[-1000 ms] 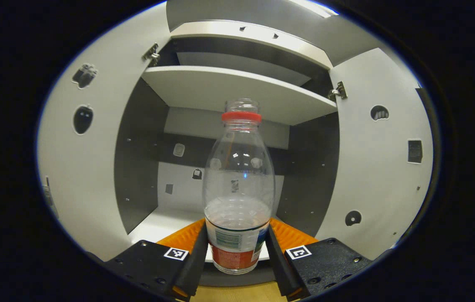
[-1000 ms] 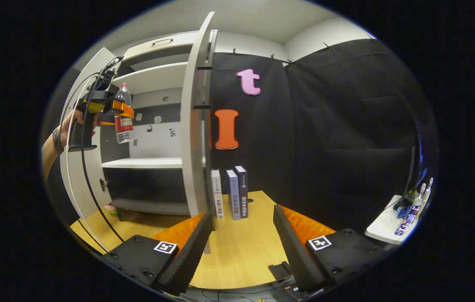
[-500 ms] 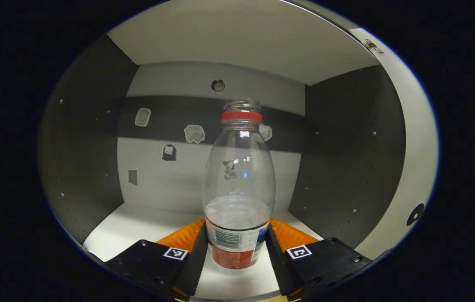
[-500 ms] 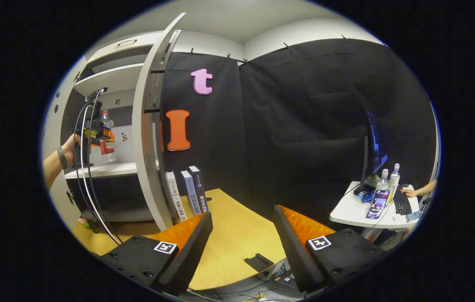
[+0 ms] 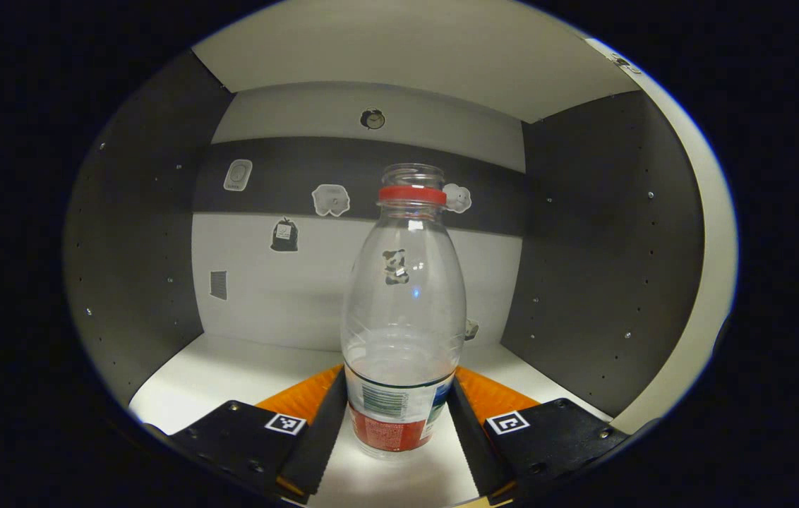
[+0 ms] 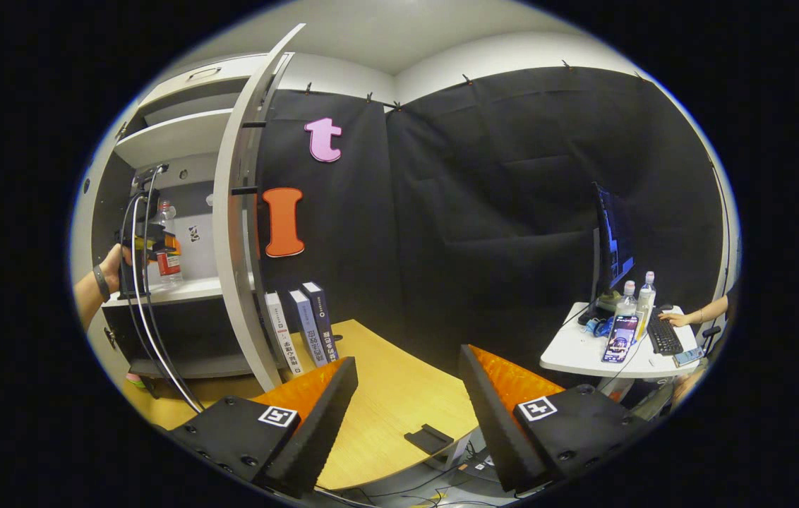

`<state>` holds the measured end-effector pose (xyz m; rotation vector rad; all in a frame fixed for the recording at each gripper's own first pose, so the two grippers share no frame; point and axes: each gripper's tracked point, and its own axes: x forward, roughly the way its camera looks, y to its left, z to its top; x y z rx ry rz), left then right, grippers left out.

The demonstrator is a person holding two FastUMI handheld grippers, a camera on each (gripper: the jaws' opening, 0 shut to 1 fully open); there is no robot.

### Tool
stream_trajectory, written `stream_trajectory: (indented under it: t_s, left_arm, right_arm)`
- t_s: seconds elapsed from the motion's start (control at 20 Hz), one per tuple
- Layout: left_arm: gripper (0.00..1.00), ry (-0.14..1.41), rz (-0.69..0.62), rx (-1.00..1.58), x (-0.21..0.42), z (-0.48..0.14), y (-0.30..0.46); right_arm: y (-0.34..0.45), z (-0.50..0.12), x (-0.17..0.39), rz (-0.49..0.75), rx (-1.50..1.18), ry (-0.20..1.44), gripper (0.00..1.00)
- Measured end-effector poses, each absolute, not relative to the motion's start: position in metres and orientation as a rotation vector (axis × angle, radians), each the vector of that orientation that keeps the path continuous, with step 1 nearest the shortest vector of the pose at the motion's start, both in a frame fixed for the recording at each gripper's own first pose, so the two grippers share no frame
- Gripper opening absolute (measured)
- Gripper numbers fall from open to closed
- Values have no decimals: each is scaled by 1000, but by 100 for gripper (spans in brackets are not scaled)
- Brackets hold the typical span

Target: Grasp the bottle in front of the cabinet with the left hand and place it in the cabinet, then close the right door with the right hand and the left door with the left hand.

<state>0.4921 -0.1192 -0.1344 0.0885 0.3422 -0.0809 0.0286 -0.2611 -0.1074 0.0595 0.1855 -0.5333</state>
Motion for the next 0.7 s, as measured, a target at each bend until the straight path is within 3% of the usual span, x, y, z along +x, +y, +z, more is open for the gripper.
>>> stream_trajectory:
  t_s: [0.05,0.15,0.6,0.7]
  left_arm:
    - [88,328,-85,95,493,-134,-118]
    - [96,293,-109,88,490,-125,-125]
    - [96,77,-120,22,456,-53,-128]
    - [92,29,-105,19,434,-26,-127]
  right_arm:
    - [-261,-109,29,-529,57,189,97]
    - [-260,-110,30,-515,57,193,97]
    - [-265,-106,28,-450,60,192,97]
    - [-265,-103,28,-423,59,190,97]
